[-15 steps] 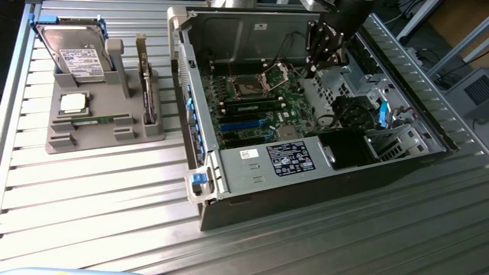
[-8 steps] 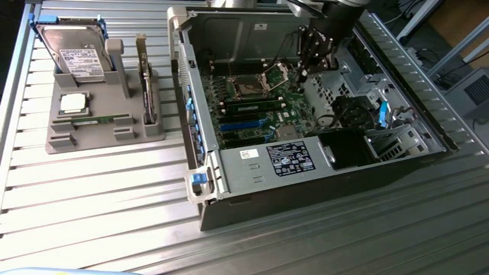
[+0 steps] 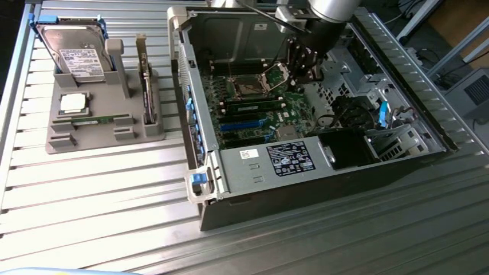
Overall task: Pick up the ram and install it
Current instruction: 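Press down the ram until it locks into place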
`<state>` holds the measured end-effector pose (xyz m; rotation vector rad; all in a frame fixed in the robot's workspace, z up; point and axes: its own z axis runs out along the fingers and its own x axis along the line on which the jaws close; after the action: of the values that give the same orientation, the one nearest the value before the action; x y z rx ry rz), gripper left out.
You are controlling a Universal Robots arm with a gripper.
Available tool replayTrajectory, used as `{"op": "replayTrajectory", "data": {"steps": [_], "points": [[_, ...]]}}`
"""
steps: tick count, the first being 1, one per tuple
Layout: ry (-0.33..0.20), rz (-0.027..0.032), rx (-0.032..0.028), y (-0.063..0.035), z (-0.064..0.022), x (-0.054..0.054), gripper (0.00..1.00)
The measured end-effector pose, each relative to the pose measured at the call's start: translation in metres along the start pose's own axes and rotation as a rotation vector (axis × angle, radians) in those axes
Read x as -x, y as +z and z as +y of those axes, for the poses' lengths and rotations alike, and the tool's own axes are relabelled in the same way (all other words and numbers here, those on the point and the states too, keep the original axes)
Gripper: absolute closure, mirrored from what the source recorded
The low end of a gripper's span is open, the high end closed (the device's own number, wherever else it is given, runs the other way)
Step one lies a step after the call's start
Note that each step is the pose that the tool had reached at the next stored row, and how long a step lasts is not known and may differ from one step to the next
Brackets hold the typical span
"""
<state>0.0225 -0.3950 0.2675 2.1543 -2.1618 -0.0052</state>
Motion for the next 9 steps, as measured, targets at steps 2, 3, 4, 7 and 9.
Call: {"op": "replayTrajectory", "data": {"steps": [2,3,4,7,9], "points": [[0.000,0.0008,0.0001,0.0063,0.0036,0.001,0.89],[0.000,0.0010,0.0001,0.0081,0.0036,0.001,0.89],[0.000,0.0011,0.0001,0.0101,0.0035,0.002,0.89],[0.000,0.0017,0.0001,0.0188,0.0034,0.002,0.89],[0.000,0.0018,0.0001,0.0235,0.0036,0.002,0.89]]}}
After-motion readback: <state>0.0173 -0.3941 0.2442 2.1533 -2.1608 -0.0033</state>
